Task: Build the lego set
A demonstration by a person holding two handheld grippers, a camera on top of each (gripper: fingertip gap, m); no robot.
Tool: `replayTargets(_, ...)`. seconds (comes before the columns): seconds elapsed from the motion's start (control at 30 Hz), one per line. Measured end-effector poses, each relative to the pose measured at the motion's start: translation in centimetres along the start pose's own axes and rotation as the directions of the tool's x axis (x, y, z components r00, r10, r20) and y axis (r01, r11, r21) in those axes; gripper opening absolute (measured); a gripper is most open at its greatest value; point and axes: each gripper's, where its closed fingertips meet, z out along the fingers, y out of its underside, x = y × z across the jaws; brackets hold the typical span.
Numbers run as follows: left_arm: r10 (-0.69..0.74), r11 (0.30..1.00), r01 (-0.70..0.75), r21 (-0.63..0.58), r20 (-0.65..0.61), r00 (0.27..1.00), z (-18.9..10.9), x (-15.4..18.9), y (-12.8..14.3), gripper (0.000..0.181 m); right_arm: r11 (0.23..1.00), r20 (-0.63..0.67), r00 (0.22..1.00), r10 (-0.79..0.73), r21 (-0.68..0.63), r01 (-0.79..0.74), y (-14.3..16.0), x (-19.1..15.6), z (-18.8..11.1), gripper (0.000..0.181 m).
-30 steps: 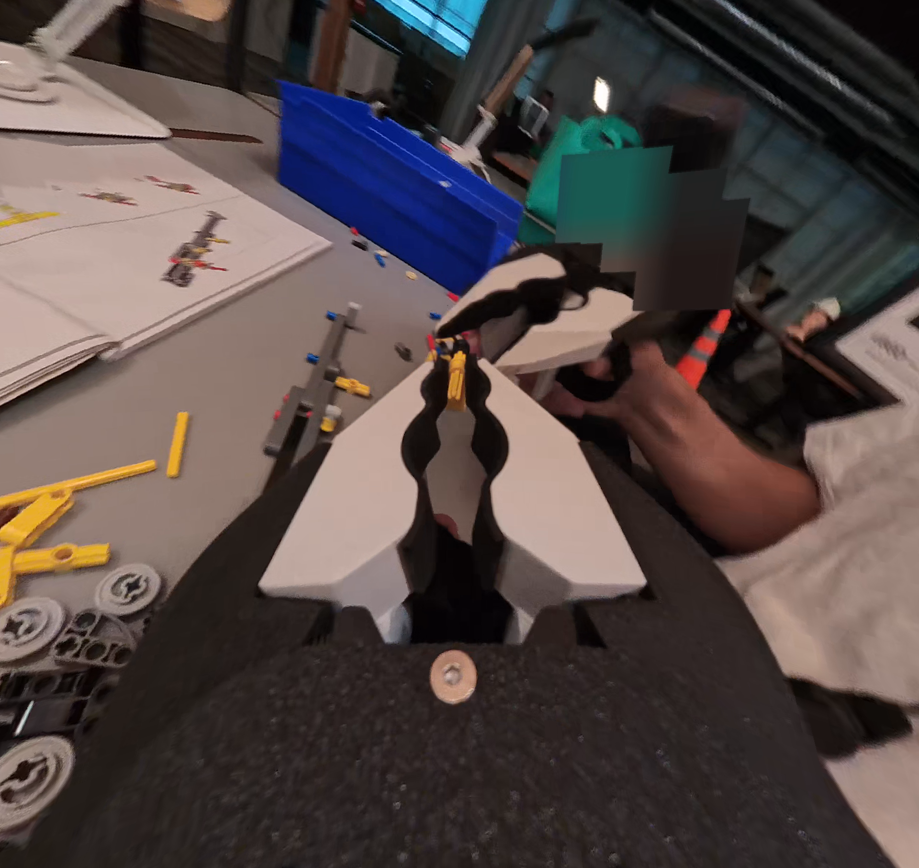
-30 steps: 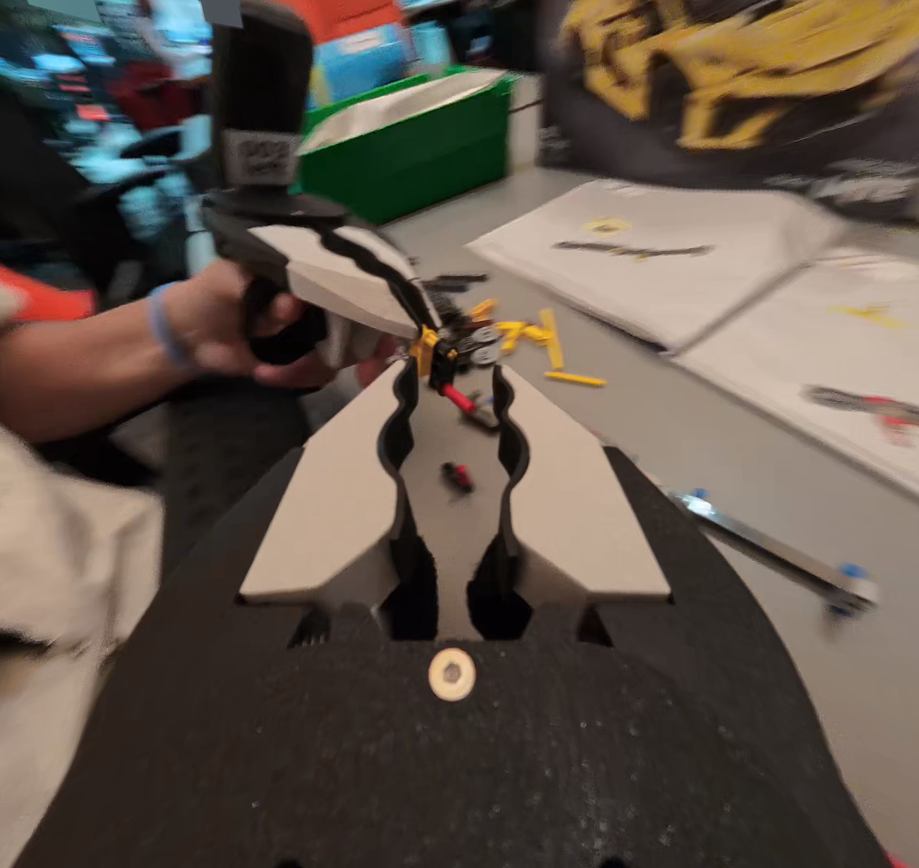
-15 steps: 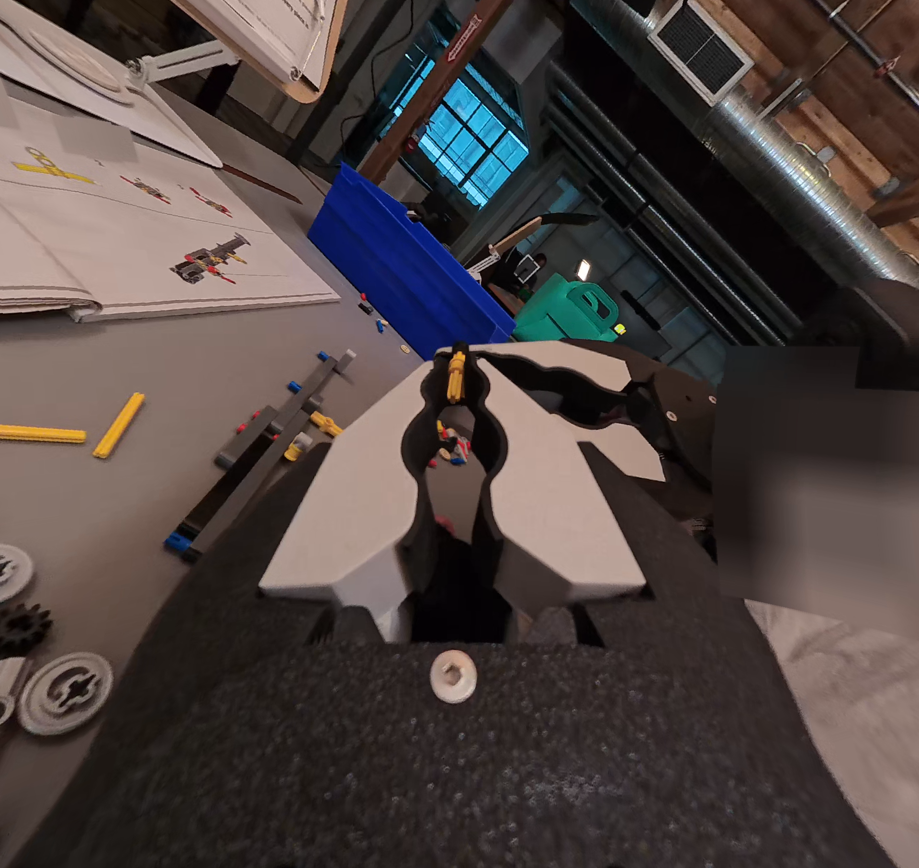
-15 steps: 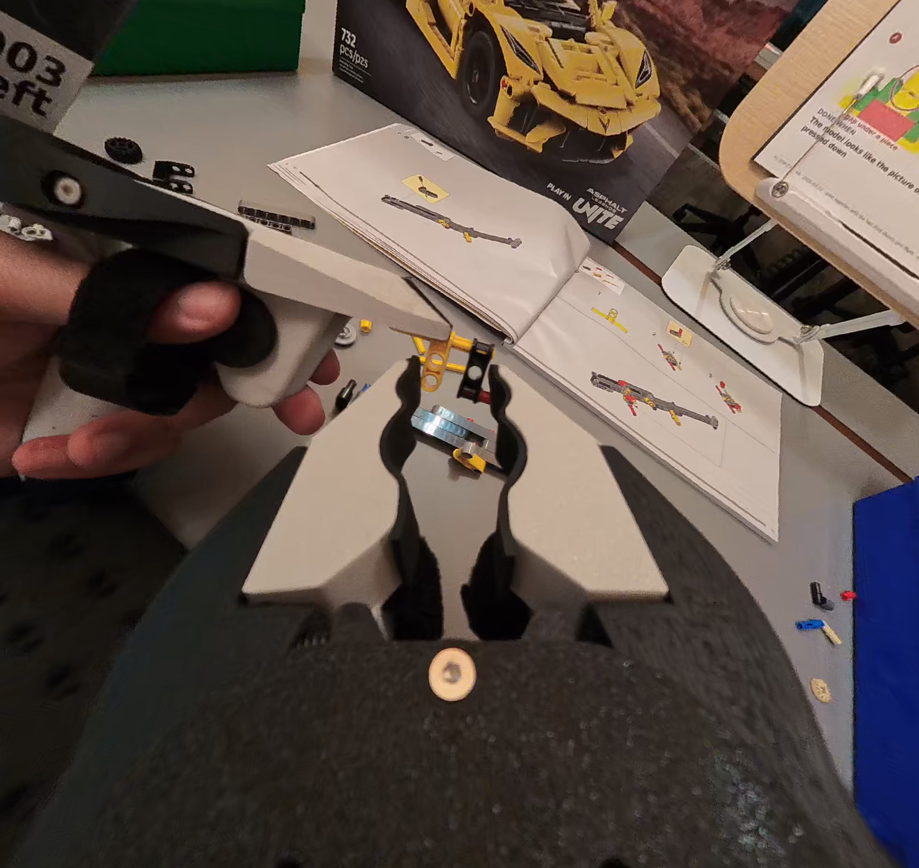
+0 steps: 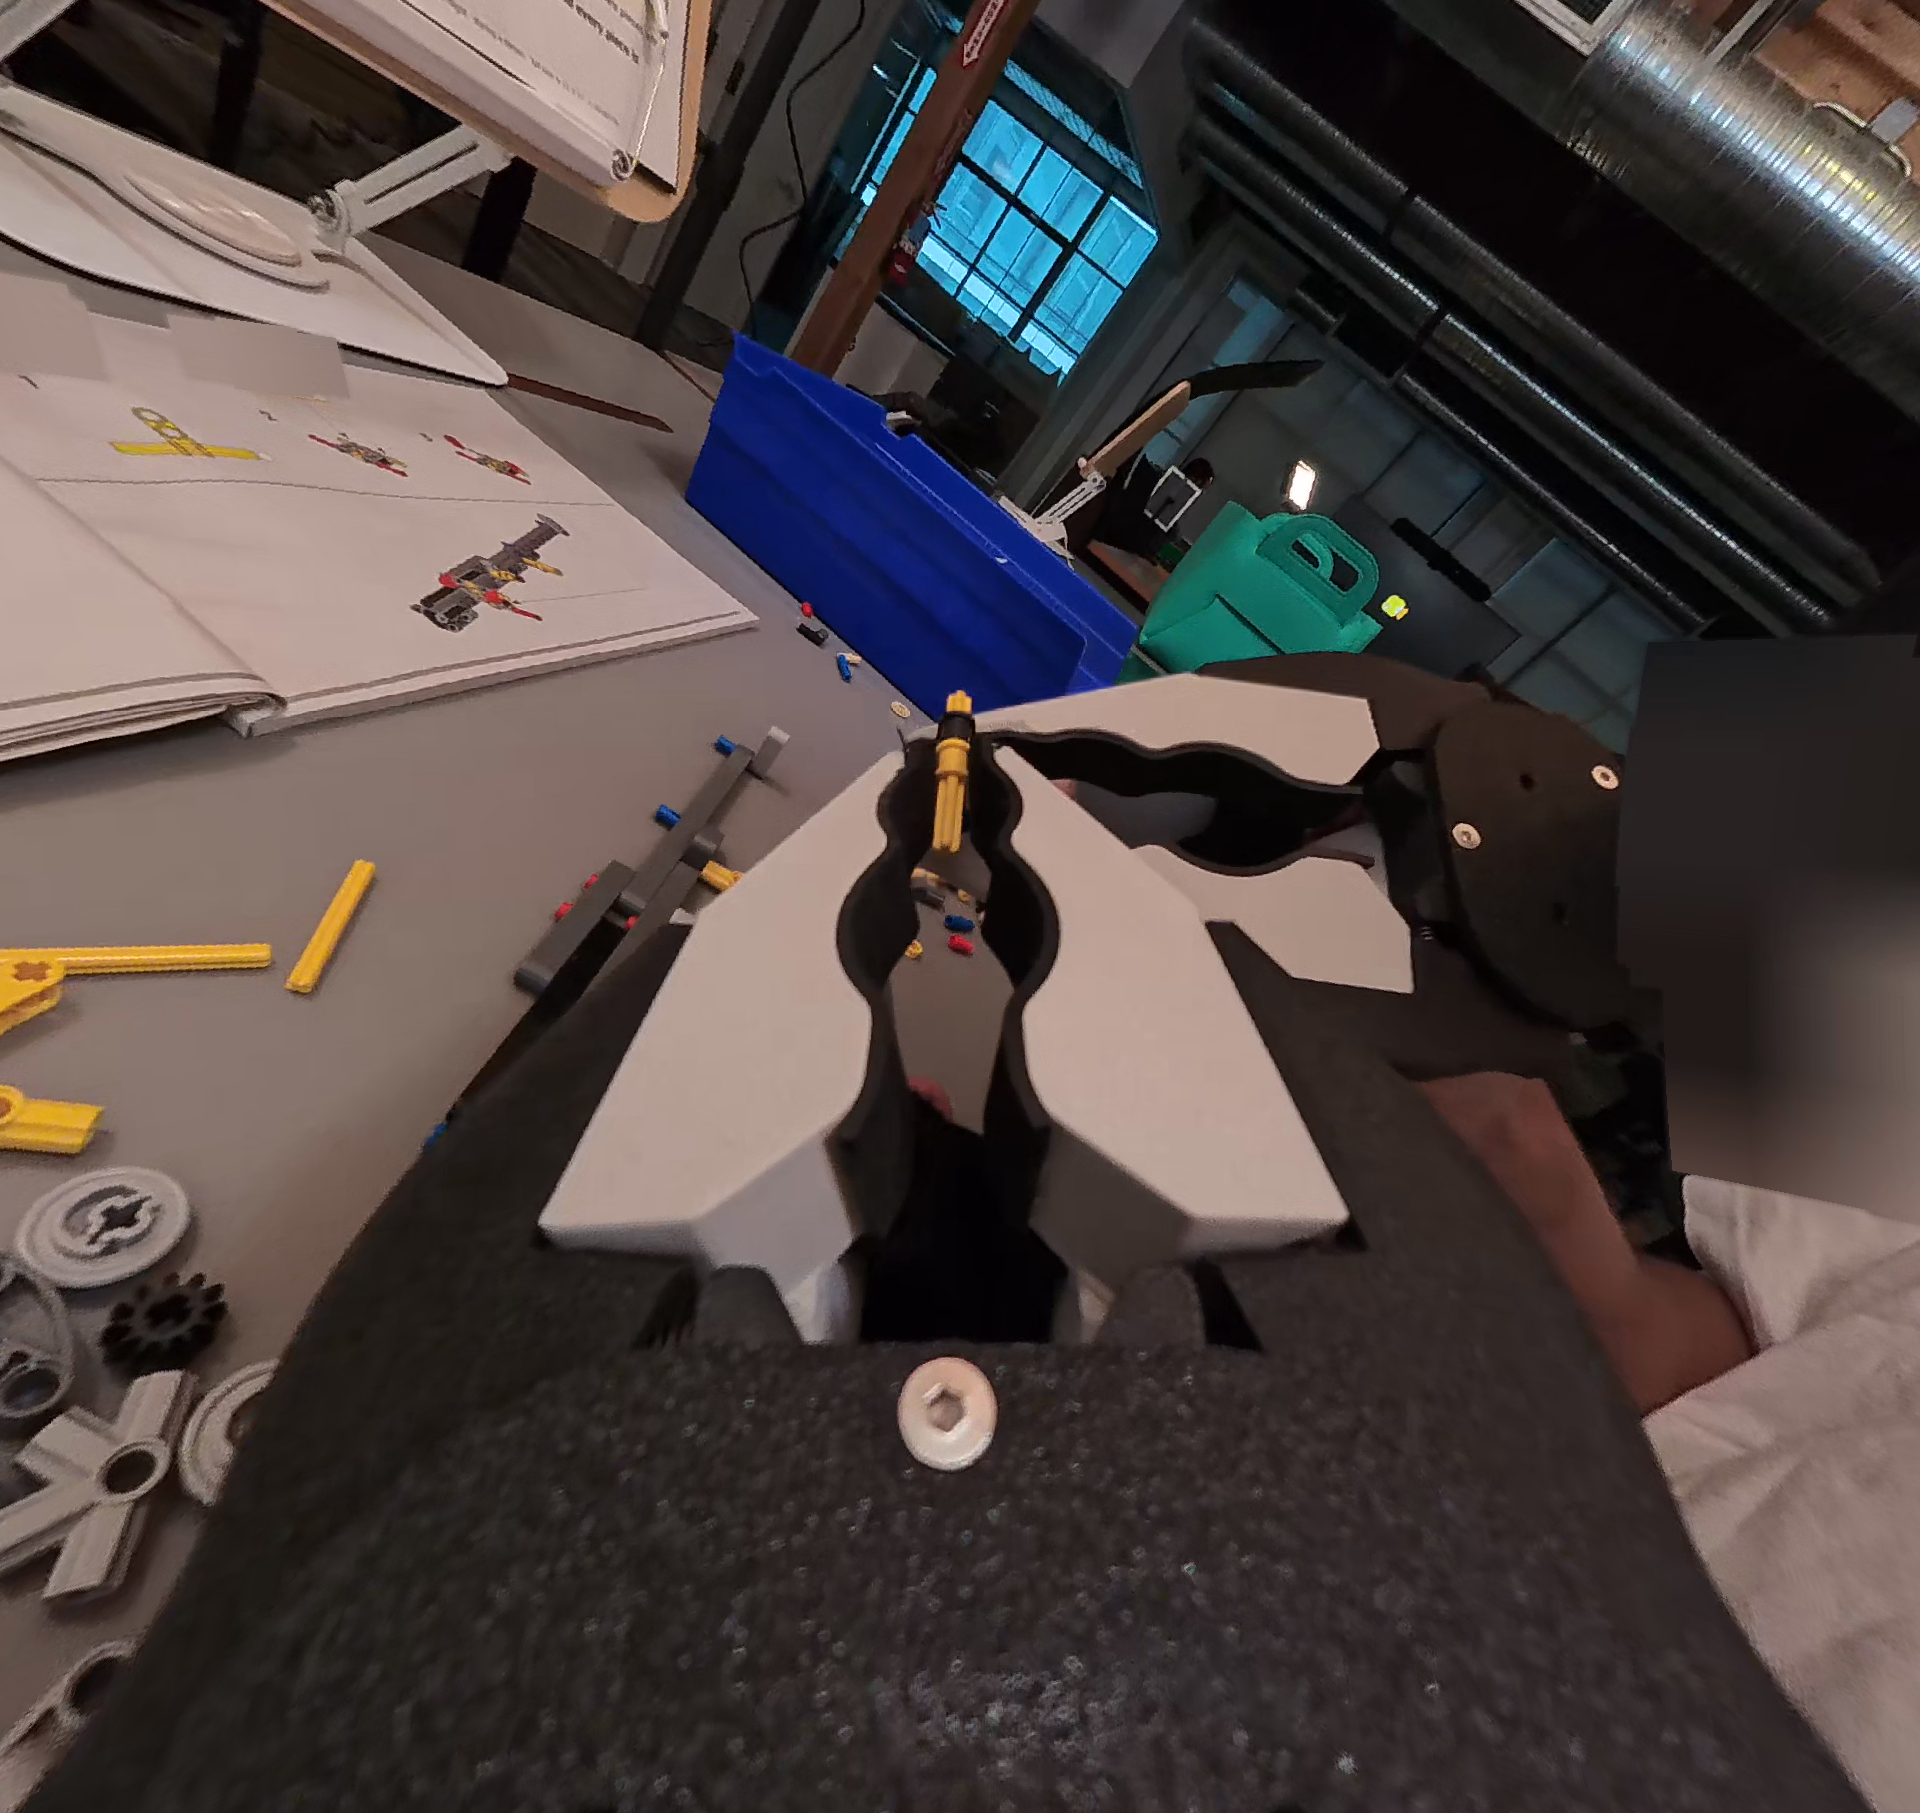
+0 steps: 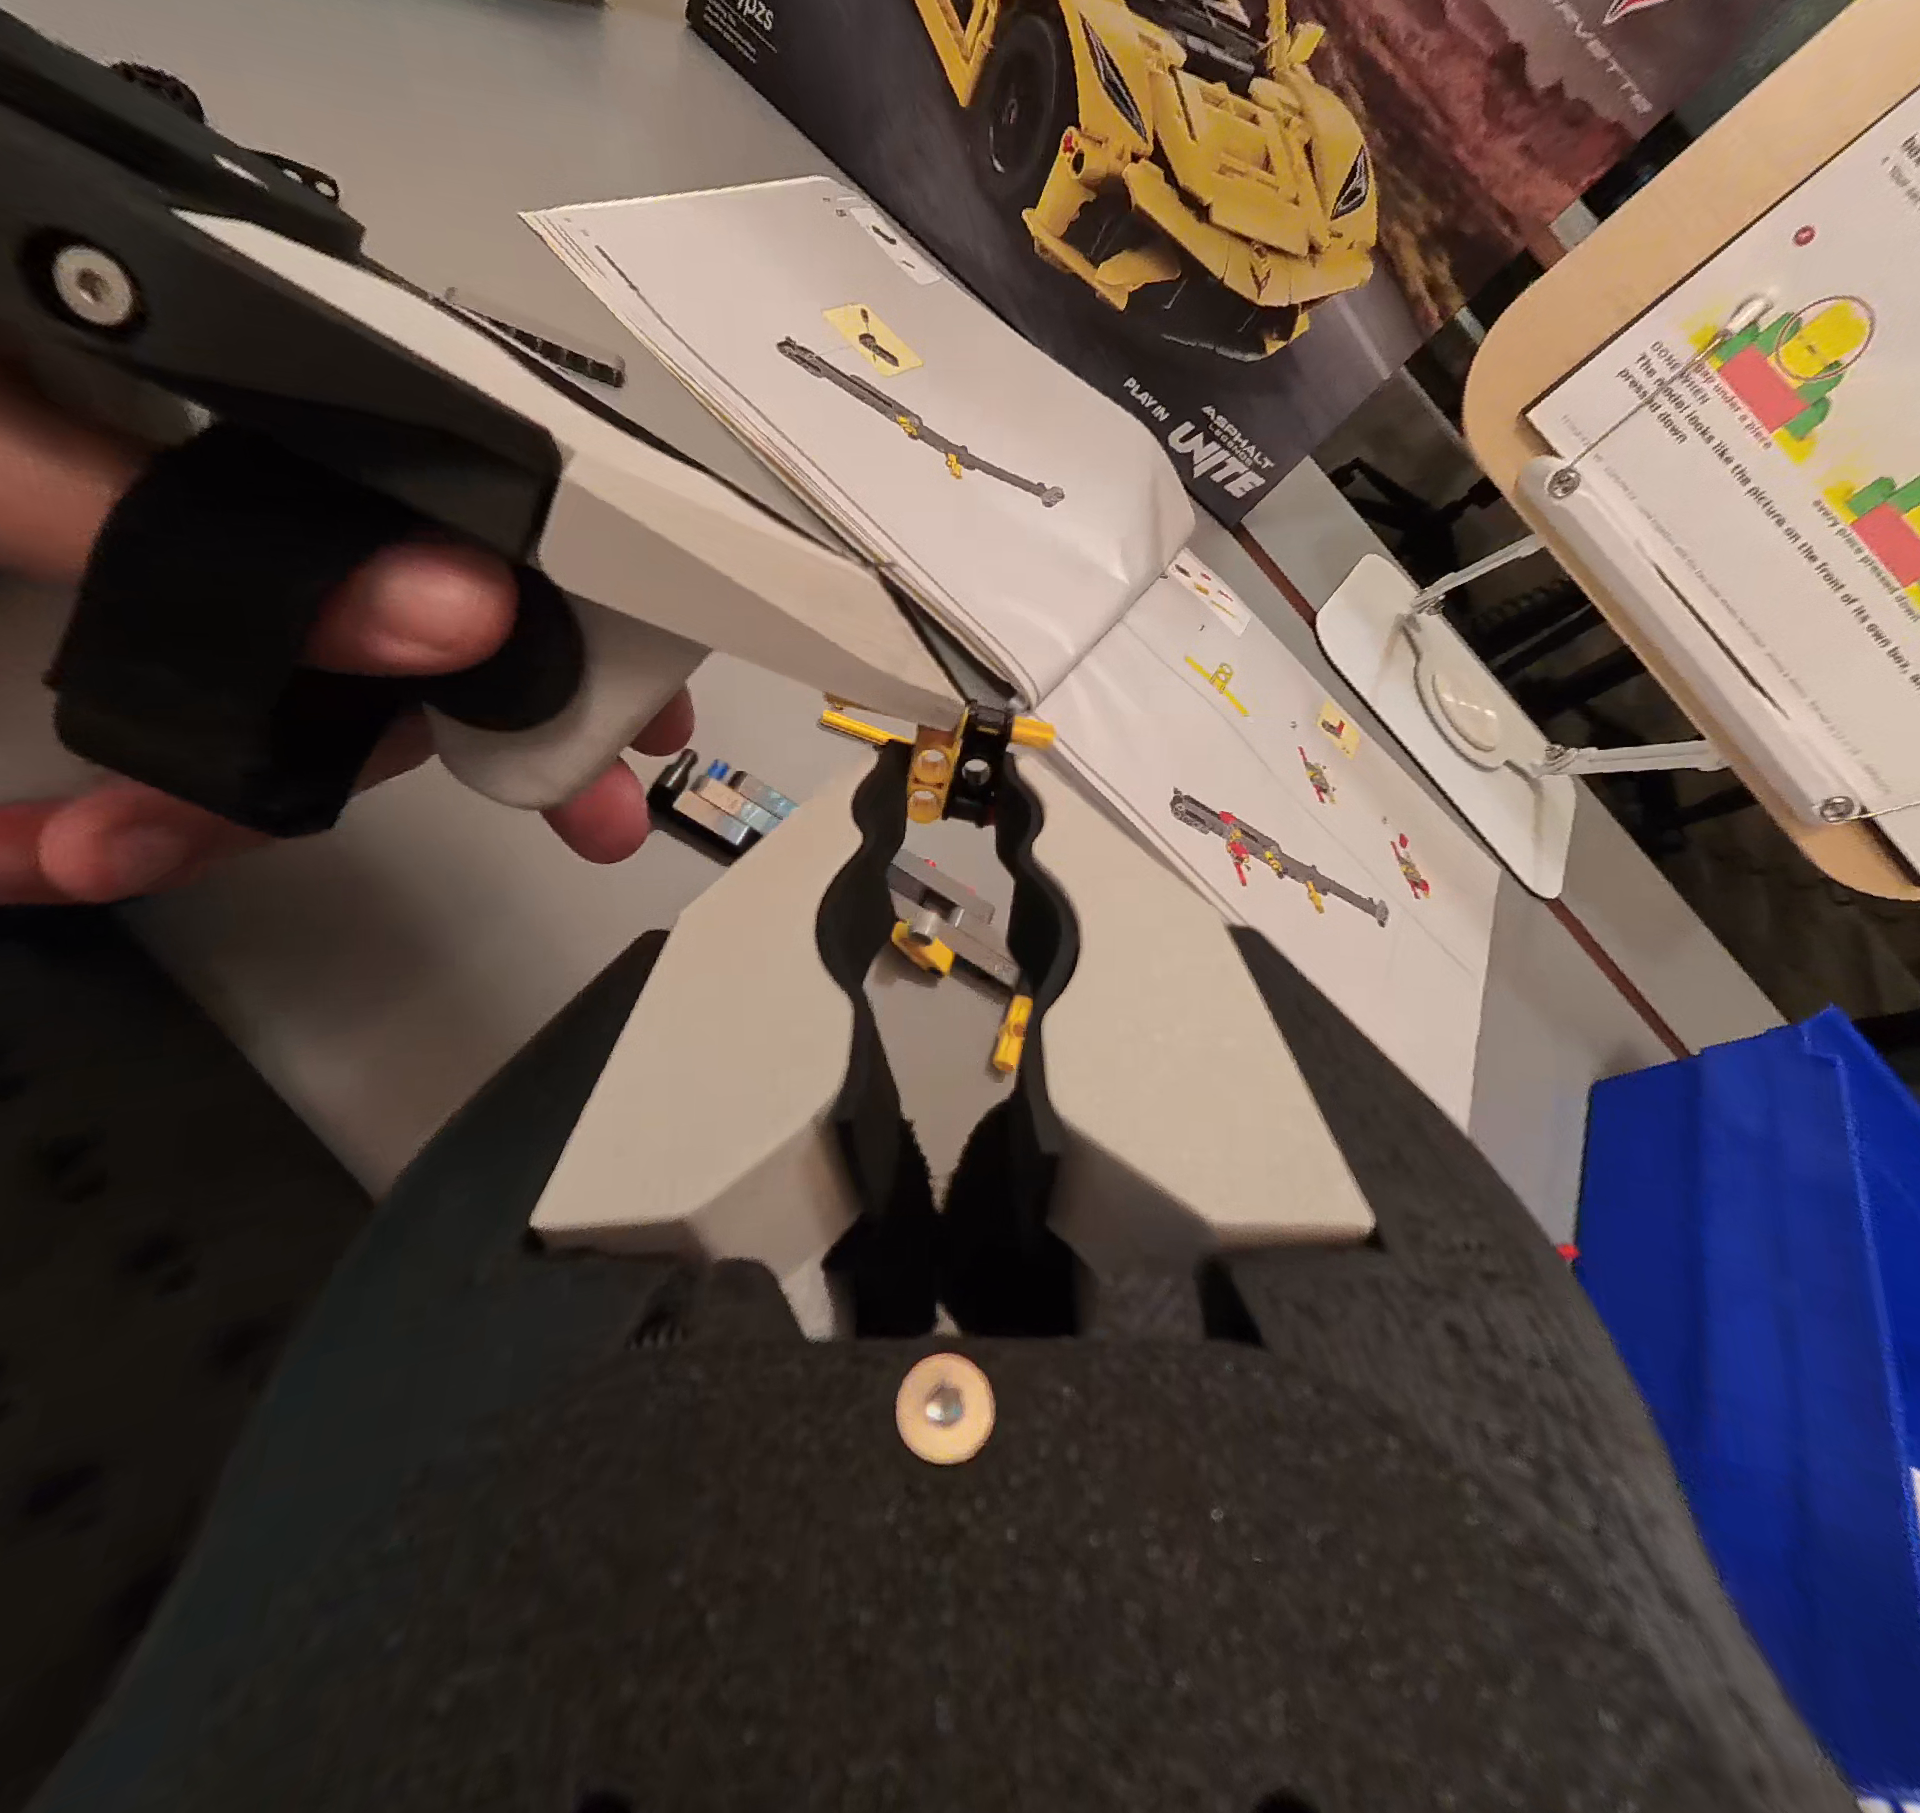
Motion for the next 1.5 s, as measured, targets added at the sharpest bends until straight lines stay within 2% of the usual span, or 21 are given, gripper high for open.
replayTargets(0.27,-0.076,0.997,0.076,-0.007,-0.040,0.996,0.0,-0.3,-0.1,0.005,0.997,0.049,0.997,0.060,0.037,-0.062,-0.3,-0.2,-0.1,0.020)
replayTargets(0.37,-0.152,0.988,0.152,-0.007,-0.067,0.986,-0.2,-0.9,-0.7,0.005,0.973,0.121,0.979,0.161,0.146,-0.178,-1.4,0.6,-1.9,0.025)
replayTargets(0.43,-0.179,0.984,0.179,0.003,-0.071,0.981,-0.4,-1.2,-1.2,0.005,0.960,0.179,0.961,0.212,0.144,-0.239,-1.2,1.0,-2.3,0.030)
replayTargets(0.5,-0.221,0.975,0.223,0.016,-0.081,0.972,-0.4,-1.3,-1.5,0.005,0.976,0.126,0.979,0.159,0.132,-0.176,-0.8,1.5,-2.0,0.035)
replayTargets(0.6,-0.277,0.960,0.280,0.000,-0.145,0.950,0.0,-0.4,-1.4,0.005,0.991,-0.005,0.999,0.040,0.125,-0.039,-0.9,1.8,-1.6,0.030)
replayTargets(0.63,-0.299,0.954,0.301,-0.012,-0.166,0.940,0.1,-0.1,-1.4,0.005,0.989,-0.028,0.999,0.040,0.142,-0.035,-0.9,2.1,-1.7,0.028)
replayTargets(0.7,-0.310,0.950,0.307,-0.048,-0.198,0.930,0.3,0.2,-1.3,0.005,0.968,0.088,0.982,0.166,0.174,-0.179,-0.8,2.1,-2.0,0.031)
replayTargets(0.8,-0.335,0.942,0.327,-0.077,-0.252,0.908,0.3,0.7,-1.8,0.005,0.883,0.379,0.850,0.365,0.148,-0.446,-0.8,1.4,-2.3,0.043)
replayTargets(0.87,-0.336,0.942,0.323,-0.094,-0.267,0.903,0.5,0.8,-1.9,0.005,0.842,0.501,0.776,0.382,0.157,-0.516,-1.3,0.9,-2.7,0.043)
replayTargets(0.93,-0.352,0.936,0.338,-0.099,-0.287,0.891,0.7,1.2,-2.0,0.005,0.829,0.493,0.774,0.397,0.169,-0.533,-1.2,1.2,-2.3,0.039)
replayTargets(0.97,-0.352,0.936,0.339,-0.094,-0.288,0.891,0.9,1.2,-2.0,0.005,0.818,0.501,0.762,0.411,0.166,-0.551,-1.2,1.2,-2.2,0.030)
replayTargets(1.03,-0.335,0.942,0.327,-0.078,-0.296,0.894,0.9,1.2,-2.0,0.004,0.749,0.580,0.667,0.468,0.140,-0.648,-1.5,1.1,-2.4,0.020)
replayTargets(1.1,-0.312,0.950,0.304,-0.074,-0.310,0.898,0.9,1.3,-2.1,0.004,0.651,0.686,0.524,0.504,0.096,-0.753,-1.9,1.1,-3.0,0.009)
replayTargets(1.17,-0.281,0.960,0.268,-0.084,-0.308,0.909,0.9,1.5,-1.9,0.004,0.587,0.732,0.439,0.520,0.067,-0.807,-1.7,1.3,-3.2,0.008)
replayTargets(1.27,-0.242,0.970,0.229,-0.077,-0.290,0.926,0.9,1.4,-1.7,0.004,0.534,0.774,0.348,0.529,0.015,-0.845,-1.7,1.0,-3.3,0.014)
replayTargets(1.4,-0.190,0.982,0.178,-0.070,-0.268,0.944,1.0,1.3,-1.4,0.004,0.485,0.792,0.285,0.539,-0.015,-0.875,-1.7,1.1,-3.2,0.012)
replayTargets(1.5,-0.134,0.990,0.121,-0.069,-0.236,0.963,1.2,1.3,-1.0,0.004,0.496,0.785,0.295,0.545,-0.018,-0.868,-1.3,0.8,-2.9,0.008)
